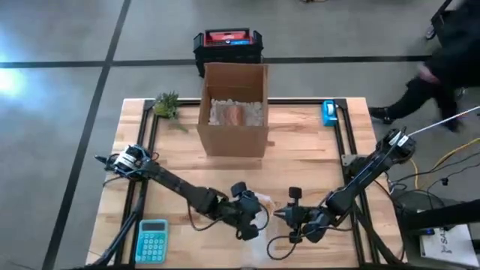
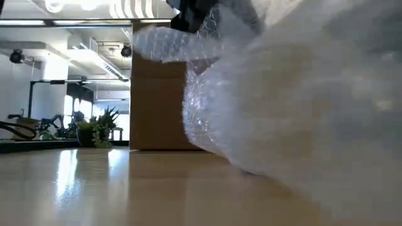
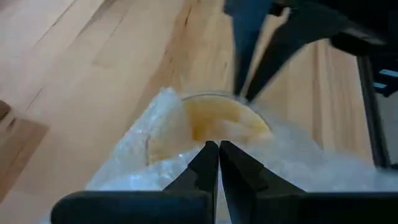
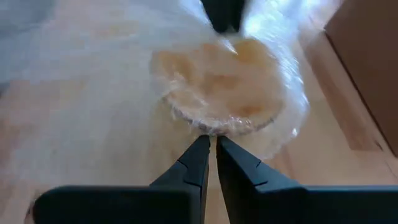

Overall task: Wrap mug
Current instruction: Wrap the yellow mug with bubble wrap

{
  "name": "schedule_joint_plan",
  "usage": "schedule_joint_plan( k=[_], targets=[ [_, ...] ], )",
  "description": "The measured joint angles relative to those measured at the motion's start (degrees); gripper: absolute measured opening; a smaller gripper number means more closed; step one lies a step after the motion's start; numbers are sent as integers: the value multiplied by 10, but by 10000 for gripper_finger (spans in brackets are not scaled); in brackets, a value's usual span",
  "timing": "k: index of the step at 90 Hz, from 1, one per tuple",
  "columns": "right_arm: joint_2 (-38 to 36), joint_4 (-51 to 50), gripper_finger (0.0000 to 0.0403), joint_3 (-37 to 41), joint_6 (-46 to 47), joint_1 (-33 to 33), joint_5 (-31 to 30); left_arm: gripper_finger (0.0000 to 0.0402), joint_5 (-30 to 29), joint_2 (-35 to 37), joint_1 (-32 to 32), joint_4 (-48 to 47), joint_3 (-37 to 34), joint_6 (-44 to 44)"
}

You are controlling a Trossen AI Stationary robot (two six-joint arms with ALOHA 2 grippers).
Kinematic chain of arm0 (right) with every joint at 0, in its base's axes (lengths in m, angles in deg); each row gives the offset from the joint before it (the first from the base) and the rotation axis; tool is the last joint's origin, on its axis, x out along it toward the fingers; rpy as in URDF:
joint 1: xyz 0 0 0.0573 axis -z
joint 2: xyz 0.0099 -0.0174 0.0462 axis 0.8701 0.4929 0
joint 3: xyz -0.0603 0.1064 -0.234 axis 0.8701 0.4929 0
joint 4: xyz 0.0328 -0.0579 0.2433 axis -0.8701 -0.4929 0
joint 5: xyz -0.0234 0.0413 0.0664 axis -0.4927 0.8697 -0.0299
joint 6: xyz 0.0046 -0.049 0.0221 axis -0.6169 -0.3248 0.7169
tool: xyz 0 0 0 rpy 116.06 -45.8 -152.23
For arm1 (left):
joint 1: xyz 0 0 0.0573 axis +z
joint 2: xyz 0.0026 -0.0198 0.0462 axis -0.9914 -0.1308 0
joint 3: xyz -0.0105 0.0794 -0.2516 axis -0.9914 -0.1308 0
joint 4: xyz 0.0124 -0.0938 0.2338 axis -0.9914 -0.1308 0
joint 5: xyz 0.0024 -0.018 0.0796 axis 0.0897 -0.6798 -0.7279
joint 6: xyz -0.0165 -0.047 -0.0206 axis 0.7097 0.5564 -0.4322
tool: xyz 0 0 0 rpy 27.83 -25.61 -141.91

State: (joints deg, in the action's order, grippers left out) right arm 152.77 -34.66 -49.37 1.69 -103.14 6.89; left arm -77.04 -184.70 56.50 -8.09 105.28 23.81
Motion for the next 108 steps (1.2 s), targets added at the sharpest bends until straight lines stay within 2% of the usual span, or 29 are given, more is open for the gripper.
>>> schedule_joint_plan(
  k=[19,34,45,56,84,108],
  targets=[
    [-3,-25,18,-25,-35,1,3,0,0,-17,2,0,0,0],
    [-24,-134,18,-102,-53,1,2,0,0,-17,2,-1,0,-1],
    [-21,-128,18,-144,-93,6,15,0,-2,-17,2,-1,0,-1],
    [10,-99,18,-160,-129,29,62,0,-2,-17,2,-1,0,-1],
    [102,-105,18,-198,-170,80,94,0,-4,-14,2,10,0,-1],
    [102,-208,18,-204,-114,86,94,6,13,-1,2,9,1,-2]
  ],
)
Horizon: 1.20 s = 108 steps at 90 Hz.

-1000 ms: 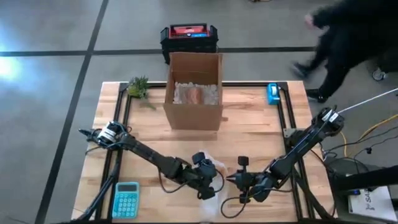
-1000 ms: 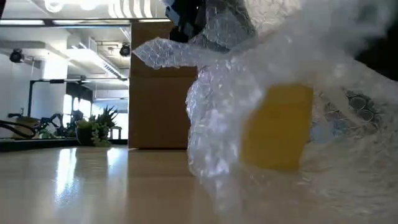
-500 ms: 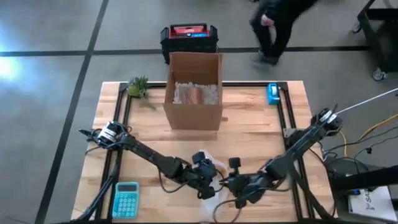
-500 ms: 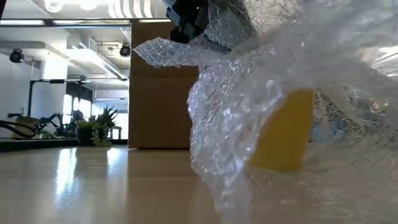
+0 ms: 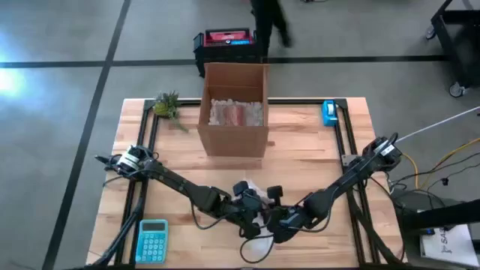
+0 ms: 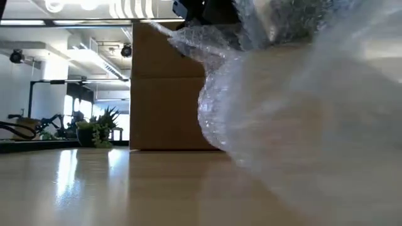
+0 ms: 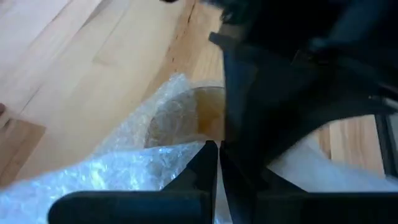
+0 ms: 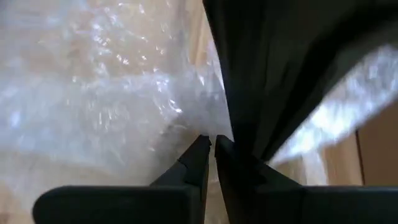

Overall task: Wrap mug
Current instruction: Wrap the yellow mug with bubble wrap

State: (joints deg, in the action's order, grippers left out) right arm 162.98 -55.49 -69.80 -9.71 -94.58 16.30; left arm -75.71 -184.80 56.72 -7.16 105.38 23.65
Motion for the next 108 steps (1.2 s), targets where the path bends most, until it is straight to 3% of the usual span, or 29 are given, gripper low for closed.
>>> schedule_joint_plan(
  k=[40,63,82,93,100,108],
  targets=[
    [24,2,18,8,20,10,40,1,38,29,-3,-5,1,0],
    [24,-3,18,-3,-6,10,45,1,44,89,-19,-76,1,7],
    [24,-3,18,-5,-15,13,45,1,-75,112,-41,-228,1,84],
    [24,-2,18,-5,-15,13,45,1,-102,110,-45,-312,-10,141],
    [24,-1,18,-5,-15,14,45,1,-102,103,-46,-293,-33,139],
    [24,0,18,-5,-15,15,45,1,-100,92,-38,-192,-73,87]
  ],
)
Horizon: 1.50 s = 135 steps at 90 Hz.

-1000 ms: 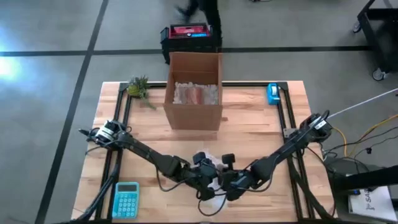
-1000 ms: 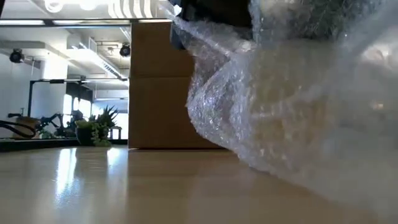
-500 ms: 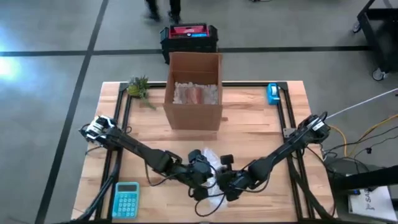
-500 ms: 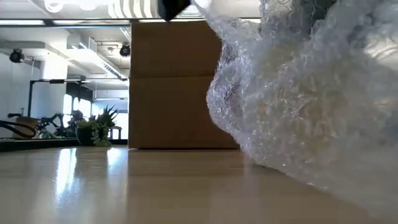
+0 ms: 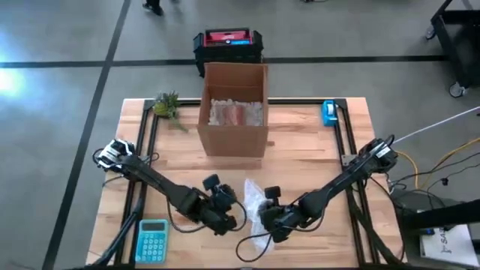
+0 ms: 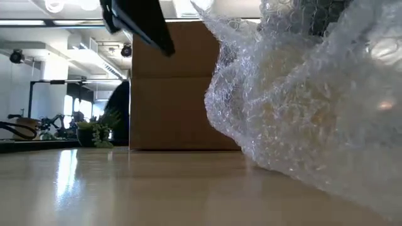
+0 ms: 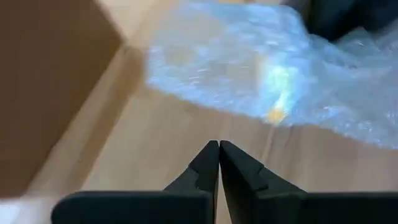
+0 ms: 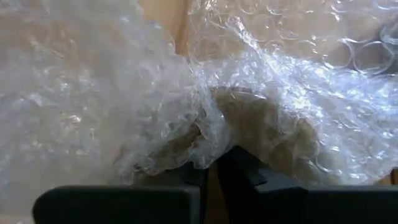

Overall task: Wrap mug
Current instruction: Wrap the yellow mug with bubble wrap

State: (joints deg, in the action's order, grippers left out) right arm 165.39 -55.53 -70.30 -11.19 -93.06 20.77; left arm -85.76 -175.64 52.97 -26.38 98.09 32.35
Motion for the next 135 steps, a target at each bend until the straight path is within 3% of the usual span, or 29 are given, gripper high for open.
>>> schedule_joint_plan(
  k=[17,28,51,79,105,135],
  targets=[
    [0,3,18,0,0,0,-1,0,19,-19,19,343,-61,-189],
    [0,20,18,0,-10,0,0,0,60,-37,26,434,-76,-225],
    [-2,-7,18,-38,-26,0,4,0,67,-71,33,448,-82,-202],
    [-7,-277,18,-176,-15,-1,-8,0,71,-73,34,445,-89,-192],
    [3,-167,18,-161,-62,10,-27,0,71,-73,34,449,-88,-190],
    [13,-168,18,-100,-4,17,-10,0,76,-62,35,438,-89,-189]
  ],
)
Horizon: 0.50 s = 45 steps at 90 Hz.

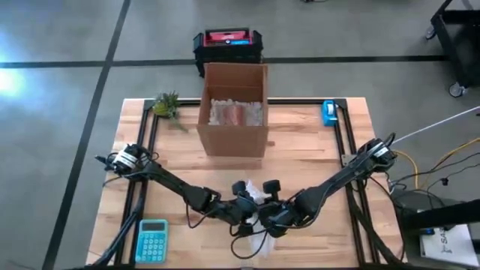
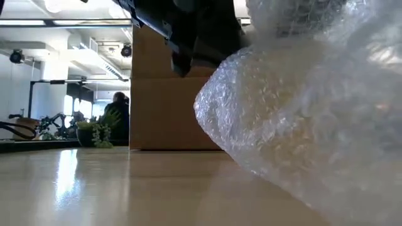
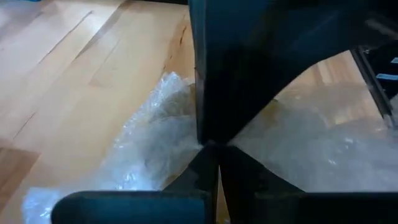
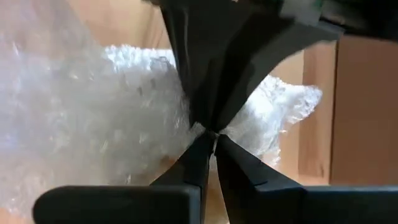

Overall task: Wrap mug
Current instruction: Wrap the yellow mug with bubble wrap

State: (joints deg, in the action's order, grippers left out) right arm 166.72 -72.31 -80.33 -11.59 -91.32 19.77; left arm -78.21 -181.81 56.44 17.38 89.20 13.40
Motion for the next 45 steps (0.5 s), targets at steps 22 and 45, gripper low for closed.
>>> schedule_joint_plan(
  k=[22,45],
  targets=[
    [2,48,18,42,7,5,40,0,36,33,-5,-79,53,1],
    [5,51,18,46,9,9,52,0,113,49,-15,-194,89,38]
  ],
)
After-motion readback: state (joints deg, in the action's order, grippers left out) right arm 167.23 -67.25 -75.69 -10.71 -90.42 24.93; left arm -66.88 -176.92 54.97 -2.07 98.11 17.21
